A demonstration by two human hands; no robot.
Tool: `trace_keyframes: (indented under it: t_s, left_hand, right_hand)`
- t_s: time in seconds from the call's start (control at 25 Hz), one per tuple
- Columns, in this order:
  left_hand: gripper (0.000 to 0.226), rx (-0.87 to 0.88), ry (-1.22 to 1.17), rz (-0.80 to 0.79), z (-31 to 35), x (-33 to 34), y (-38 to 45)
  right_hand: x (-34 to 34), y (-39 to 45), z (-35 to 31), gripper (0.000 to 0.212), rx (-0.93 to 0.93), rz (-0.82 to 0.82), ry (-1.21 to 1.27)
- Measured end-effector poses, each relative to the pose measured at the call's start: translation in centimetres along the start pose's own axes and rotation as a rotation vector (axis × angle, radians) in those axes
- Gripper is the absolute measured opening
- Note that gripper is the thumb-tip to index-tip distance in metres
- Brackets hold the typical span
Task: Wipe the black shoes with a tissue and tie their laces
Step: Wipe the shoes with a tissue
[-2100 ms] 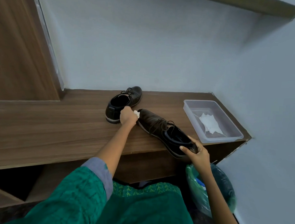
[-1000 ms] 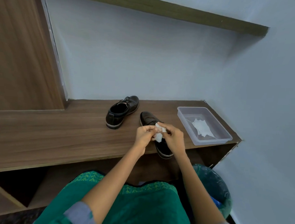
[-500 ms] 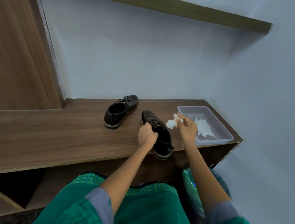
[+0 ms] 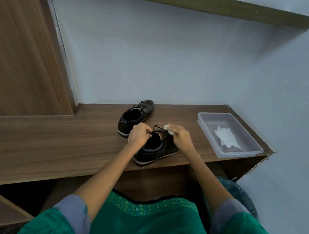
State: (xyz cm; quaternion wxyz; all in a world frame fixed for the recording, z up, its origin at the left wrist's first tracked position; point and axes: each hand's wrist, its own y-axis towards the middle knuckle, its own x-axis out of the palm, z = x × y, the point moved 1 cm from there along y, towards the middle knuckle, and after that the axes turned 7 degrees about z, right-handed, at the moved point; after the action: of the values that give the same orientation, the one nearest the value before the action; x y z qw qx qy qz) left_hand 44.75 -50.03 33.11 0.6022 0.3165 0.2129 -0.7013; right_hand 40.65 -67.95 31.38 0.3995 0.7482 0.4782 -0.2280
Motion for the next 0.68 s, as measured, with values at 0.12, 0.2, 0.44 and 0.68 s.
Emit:
trace_keyframes:
  t_s: [0.12, 0.2, 0.44, 0.68]
  left_hand:
    - [0.023, 0.012, -0.006, 0.000, -0.3, 0.0, 0.3]
    - [0.024, 0.016, -0.002, -0.017, -0.3, -0.2, 0.4]
    - [0.040, 0.135, 0.132, 0.107, -1.1, -1.4, -1.4]
    - [0.018, -0.037, 0.071, 0.067, -1.6, -2.4, -2.7]
  right_hand:
    - [0.5, 0.8, 3.1, 0.051, -0.086, -0.234, -0.216]
    - [-0.7, 2.3, 5.4, 0.050, -0.003, -0.266, -0.422]
    - [-0.6, 1.8, 1.1, 0.043, -0.161, -0.077, -0.055]
    - [-1.2, -1.3, 3.5, 0.046, -0.221, -0.192, -0.197]
